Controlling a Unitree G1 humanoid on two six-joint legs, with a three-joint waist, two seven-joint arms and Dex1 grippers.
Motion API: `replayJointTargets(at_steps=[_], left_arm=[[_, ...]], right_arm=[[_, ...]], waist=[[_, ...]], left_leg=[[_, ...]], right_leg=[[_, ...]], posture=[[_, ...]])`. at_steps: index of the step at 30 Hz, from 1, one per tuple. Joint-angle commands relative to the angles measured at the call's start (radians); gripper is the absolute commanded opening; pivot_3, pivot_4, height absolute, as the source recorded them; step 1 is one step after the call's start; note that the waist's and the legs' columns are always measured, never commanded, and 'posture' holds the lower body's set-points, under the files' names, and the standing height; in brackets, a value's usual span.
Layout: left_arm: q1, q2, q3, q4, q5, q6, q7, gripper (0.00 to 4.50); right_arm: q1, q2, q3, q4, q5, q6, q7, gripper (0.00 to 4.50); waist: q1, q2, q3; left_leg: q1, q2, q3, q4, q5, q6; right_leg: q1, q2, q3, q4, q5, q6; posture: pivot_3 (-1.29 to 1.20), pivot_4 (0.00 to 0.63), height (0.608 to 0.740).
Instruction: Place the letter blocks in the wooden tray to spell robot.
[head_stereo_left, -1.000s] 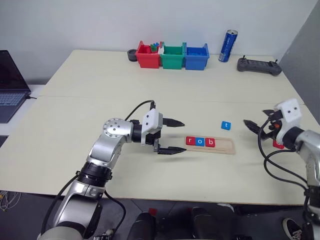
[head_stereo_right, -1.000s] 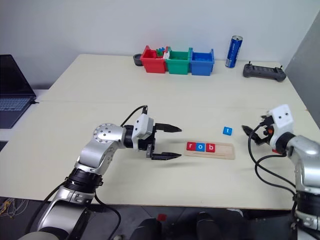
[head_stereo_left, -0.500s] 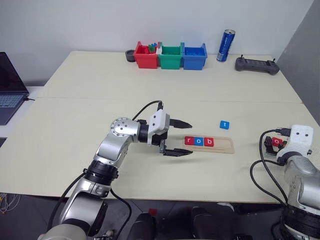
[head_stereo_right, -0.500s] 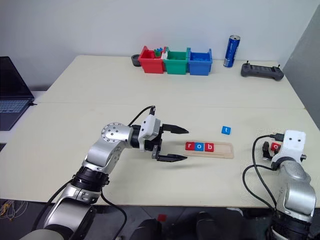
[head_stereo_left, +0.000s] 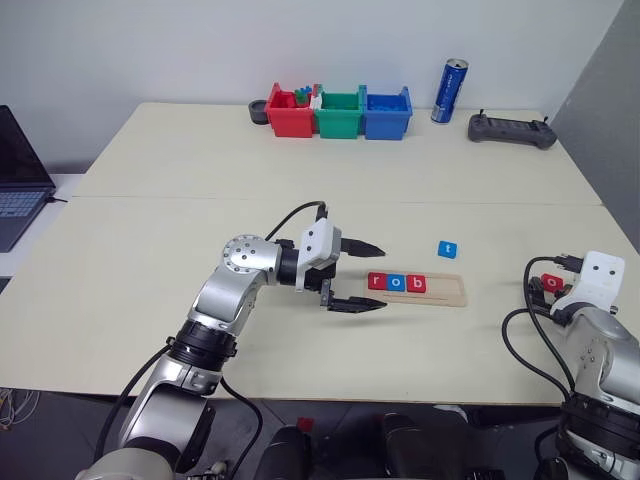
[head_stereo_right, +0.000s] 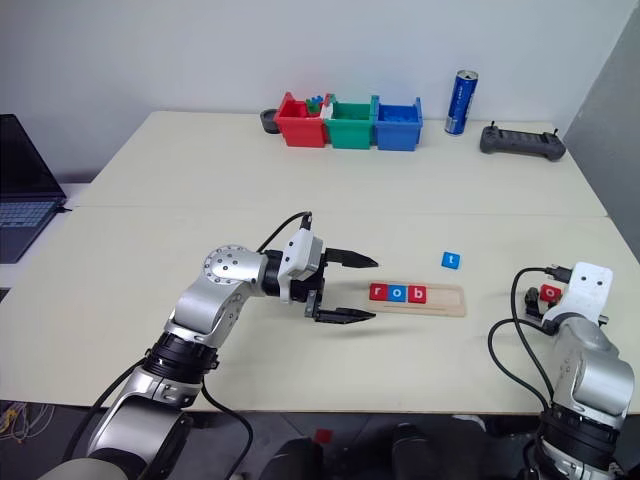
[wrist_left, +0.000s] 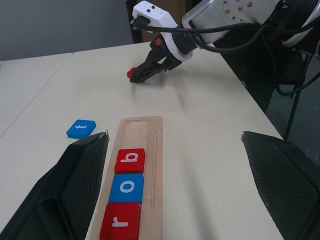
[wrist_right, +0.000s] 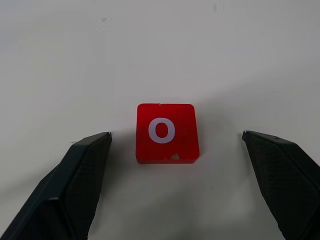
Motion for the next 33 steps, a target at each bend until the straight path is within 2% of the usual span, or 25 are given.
replayJointTargets(at_steps=[1,5,11,15,19,21,27,30,33], left_arm=[[-0.009,0.007,0.011,-0.04,-0.01,-0.002,0.009,4.5],[-0.011,0.011,0.012,-0.04,-0.01,0.001,0.011,4.5],[-0.015,0.011,0.01,-0.032,-0.009,-0.006,0.012,4.5],[-0.017,0.005,0.009,-0.028,-0.011,-0.013,0.013,4.5],[-0.008,0.007,0.006,-0.042,-0.016,-0.009,0.009,4.5],[-0.003,0.01,0.006,-0.044,-0.017,-0.01,0.006,4.5],[0.008,0.011,0.006,-0.059,-0.016,-0.006,0.012,4.5],[0.016,0.012,0.01,-0.074,-0.018,-0.004,0.021,4.5],[0.02,0.014,0.011,-0.082,-0.02,0.0,0.024,4.5]], right_arm=[[0.002,-0.018,0.013,0.044,0.016,-0.039,0.022,4.48],[0.0,-0.032,0.019,0.088,0.022,-0.082,0.033,3.6],[0.001,-0.049,0.042,0.111,0.026,-0.124,0.042,1.47],[0.036,-0.079,0.09,0.077,0.031,-0.114,0.085,1.45],[0.061,-0.089,0.116,-0.094,0.071,0.048,0.102,1.45],[0.061,-0.068,0.133,-0.219,0.104,0.171,0.099,1.45],[0.062,0.145,0.172,-0.474,0.106,0.44,-0.003,1.45],[0.102,0.173,0.236,-0.515,0.071,0.484,-0.041,1.45],[0.117,0.162,0.245,-0.498,0.042,0.47,-0.059,1.45]], waist=[[-0.001,0.0,0.0],[-0.001,0.0,0.0],[0.001,0.0,0.0],[0.002,0.0,0.0],[0.001,0.0,0.0],[0.0,0.0,0.0],[0.003,0.001,0.0],[0.003,0.001,0.0],[0.003,0.001,0.0]], left_leg=[[0.0,0.0,0.0,0.0,0.0,0.0],[0.001,0.0,0.0,0.0,0.0,0.0],[0.001,0.0,0.0,0.0,0.0,0.0],[0.001,0.0,0.0,0.0,0.0,0.0],[0.001,0.0,-0.001,0.0,0.0,0.0],[0.001,0.0,-0.001,0.0,0.0,0.0],[0.0,0.001,-0.002,0.0,0.0,0.0],[0.0,0.001,-0.002,0.0,0.0,0.0],[0.0,0.001,-0.002,0.0,0.0,0.0]], right_leg=[[0.0,0.0,0.0,0.0,0.0,0.0],[0.001,0.0,0.0,0.0,0.0,0.0],[0.002,0.0,0.0,-0.001,0.0,0.0],[0.002,0.0,0.0,-0.001,0.0,0.0],[0.002,0.0,0.0,-0.001,0.0,0.0],[0.001,0.001,0.0,-0.001,0.0,0.0],[0.0,0.001,-0.001,-0.001,0.0,0.0],[0.0,0.001,-0.001,-0.001,0.0,0.0],[0.0,0.001,-0.001,-0.001,0.0,0.0]], posture=[[0.0,0.15,0.74],[0.0,0.15,0.74],[0.0,0.15,0.74],[0.0,0.15,0.74],[0.0,0.15,0.74],[0.0,0.15,0.74],[0.0,0.15,0.74],[0.0,0.15,0.74],[0.0,0.15,0.74]])
